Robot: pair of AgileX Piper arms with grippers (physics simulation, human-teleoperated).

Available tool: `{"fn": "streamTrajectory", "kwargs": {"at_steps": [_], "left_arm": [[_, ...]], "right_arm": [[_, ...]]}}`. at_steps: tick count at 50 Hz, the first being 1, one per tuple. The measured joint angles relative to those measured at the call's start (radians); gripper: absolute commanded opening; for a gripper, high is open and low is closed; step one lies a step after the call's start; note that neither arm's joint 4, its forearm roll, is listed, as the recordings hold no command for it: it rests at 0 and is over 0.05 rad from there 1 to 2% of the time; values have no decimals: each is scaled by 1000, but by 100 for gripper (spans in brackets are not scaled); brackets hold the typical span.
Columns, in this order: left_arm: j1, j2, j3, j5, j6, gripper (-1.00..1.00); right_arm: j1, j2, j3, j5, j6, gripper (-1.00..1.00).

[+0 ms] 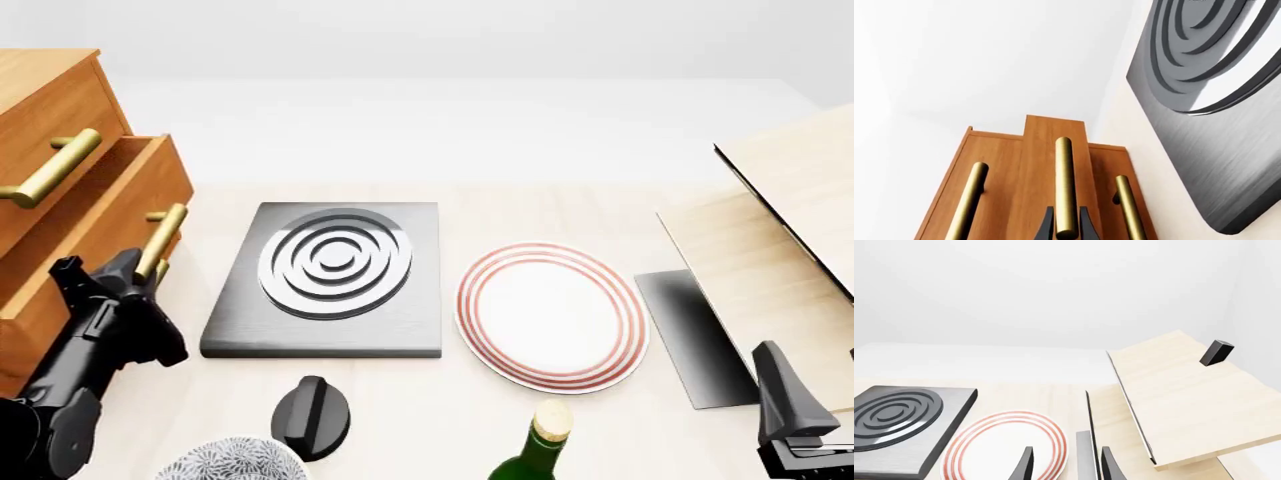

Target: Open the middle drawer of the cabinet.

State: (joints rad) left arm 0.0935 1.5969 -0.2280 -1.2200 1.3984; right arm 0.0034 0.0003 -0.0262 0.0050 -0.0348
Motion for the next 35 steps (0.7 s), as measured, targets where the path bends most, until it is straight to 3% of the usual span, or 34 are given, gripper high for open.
{"fn": "streamTrajectory", "kwargs": {"at_steps": [35], "left_arm": [[-38, -7, 2, 0, 12, -100]], "right_arm": [[0, 0, 0, 0, 0, 100]]}}
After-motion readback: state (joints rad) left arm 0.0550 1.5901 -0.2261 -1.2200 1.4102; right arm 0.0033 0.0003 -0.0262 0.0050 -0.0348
